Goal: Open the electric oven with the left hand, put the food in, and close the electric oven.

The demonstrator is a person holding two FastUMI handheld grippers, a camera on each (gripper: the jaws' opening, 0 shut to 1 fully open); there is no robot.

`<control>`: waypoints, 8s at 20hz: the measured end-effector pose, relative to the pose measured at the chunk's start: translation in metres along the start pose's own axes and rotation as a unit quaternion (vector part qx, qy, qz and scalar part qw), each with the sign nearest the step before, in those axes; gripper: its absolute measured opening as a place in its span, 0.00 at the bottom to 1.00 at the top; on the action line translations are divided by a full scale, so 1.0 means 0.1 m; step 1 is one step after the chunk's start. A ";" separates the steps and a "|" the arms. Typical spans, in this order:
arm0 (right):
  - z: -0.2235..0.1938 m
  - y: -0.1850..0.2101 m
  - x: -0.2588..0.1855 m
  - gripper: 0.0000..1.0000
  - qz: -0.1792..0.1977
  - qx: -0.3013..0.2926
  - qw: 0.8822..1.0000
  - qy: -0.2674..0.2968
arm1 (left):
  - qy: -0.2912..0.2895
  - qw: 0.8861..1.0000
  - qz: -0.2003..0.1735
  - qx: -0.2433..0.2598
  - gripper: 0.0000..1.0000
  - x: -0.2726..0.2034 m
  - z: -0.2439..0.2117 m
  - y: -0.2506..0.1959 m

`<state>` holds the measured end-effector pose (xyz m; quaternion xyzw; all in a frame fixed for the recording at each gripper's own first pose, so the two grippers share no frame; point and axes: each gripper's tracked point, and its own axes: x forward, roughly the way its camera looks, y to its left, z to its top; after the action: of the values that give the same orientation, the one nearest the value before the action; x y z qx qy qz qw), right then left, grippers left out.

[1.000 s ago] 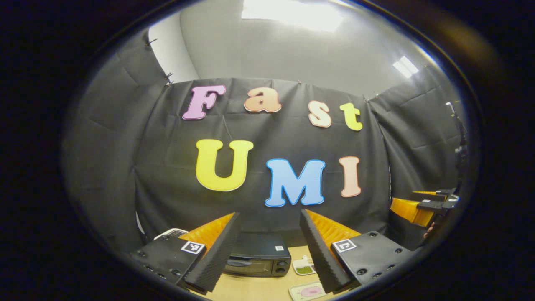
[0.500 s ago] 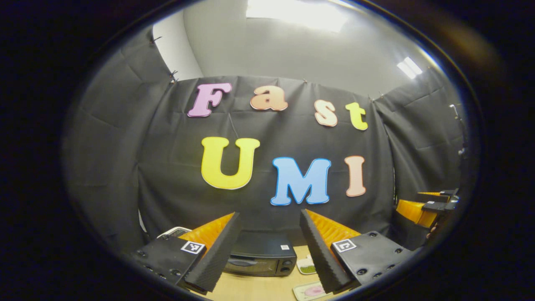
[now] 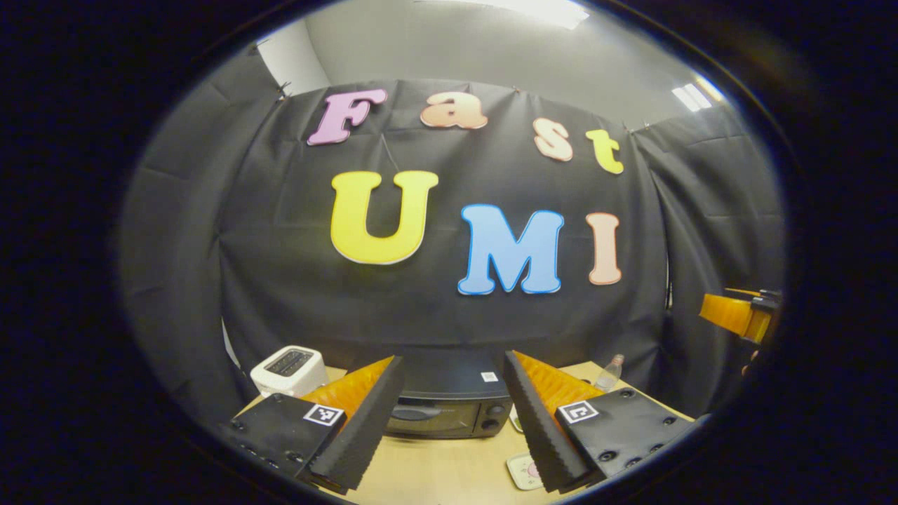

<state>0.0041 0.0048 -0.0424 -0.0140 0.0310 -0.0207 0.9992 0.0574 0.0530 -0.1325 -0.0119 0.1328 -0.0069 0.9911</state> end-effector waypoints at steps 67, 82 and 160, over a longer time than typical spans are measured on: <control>-2.01 0.18 0.24 0.99 0.072 0.038 0.923 0.376 | 0.011 0.999 0.050 0.018 0.98 0.18 -0.35 0.73; -3.91 -0.09 0.55 1.00 0.034 0.017 0.769 0.638 | -0.048 0.993 0.107 0.010 0.98 -0.71 0.13 1.10; -3.24 3.18 1.28 0.01 -0.179 0.604 0.677 0.381 | -0.031 0.998 0.059 0.014 0.98 -1.10 0.25 2.41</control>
<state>0.1242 0.3084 -0.3824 0.5967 0.3863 -0.2171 0.6690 -0.0390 0.2962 -0.0853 0.0091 0.1021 0.0497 0.9935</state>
